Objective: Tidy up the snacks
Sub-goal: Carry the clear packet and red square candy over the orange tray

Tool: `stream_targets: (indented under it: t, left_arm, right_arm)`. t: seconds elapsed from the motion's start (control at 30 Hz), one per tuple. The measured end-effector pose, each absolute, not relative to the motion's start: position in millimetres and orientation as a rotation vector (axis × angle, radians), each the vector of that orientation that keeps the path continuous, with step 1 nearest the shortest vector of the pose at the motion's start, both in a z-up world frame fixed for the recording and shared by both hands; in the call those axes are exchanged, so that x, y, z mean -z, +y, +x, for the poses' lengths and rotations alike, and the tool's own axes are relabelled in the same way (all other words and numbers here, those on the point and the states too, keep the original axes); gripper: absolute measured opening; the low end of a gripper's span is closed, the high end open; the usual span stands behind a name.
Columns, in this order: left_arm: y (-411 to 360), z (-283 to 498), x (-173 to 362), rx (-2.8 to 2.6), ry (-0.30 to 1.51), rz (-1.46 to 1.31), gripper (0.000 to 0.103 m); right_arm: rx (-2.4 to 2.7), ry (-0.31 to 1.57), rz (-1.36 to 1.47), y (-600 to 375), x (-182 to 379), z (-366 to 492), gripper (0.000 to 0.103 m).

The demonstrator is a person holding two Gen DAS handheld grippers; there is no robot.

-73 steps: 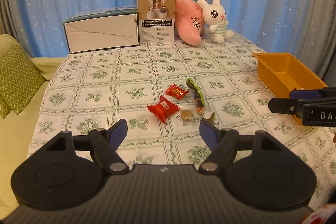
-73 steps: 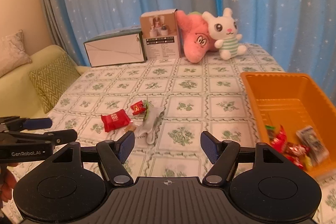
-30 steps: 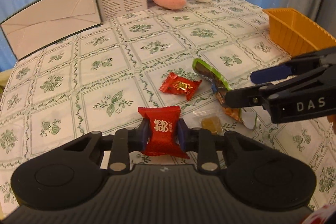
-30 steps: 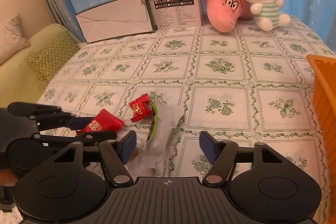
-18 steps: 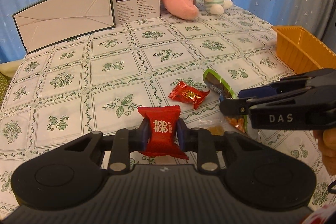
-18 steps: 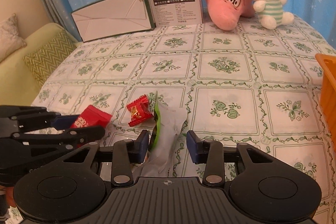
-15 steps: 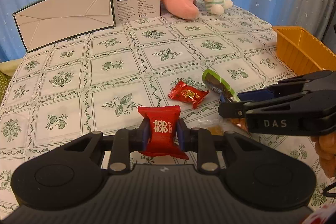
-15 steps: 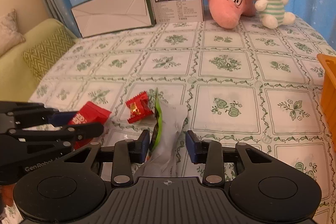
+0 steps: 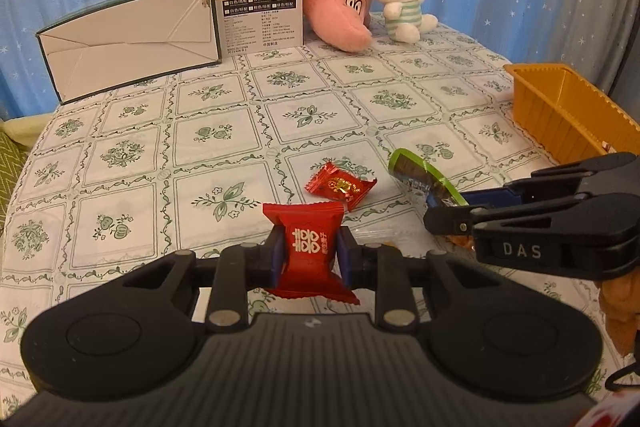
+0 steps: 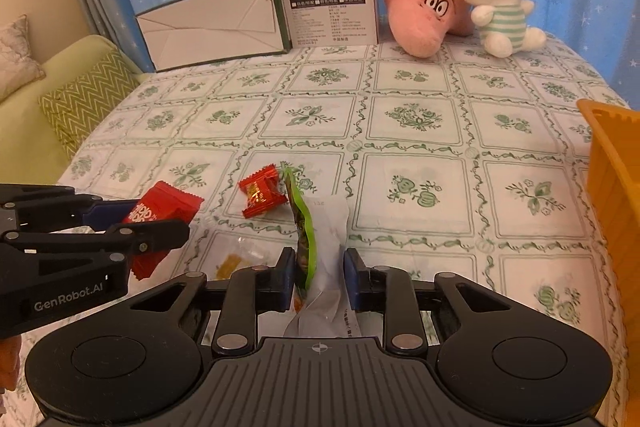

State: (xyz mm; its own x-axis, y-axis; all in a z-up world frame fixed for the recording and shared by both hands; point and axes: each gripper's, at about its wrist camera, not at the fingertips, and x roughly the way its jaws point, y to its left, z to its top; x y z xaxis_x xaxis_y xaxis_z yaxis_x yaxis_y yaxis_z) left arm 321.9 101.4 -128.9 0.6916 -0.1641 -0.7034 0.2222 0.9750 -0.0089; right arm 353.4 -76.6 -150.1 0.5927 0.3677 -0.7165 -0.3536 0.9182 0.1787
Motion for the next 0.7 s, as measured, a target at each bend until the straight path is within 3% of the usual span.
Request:
stream_targets:
  t: [0.7]
  left_arm:
    - [56, 204, 83, 0.153, 0.710, -0.098, 0.024]
  right_arm:
    - [-0.365, 0.760, 0.062, -142, 97, 231, 0.026]
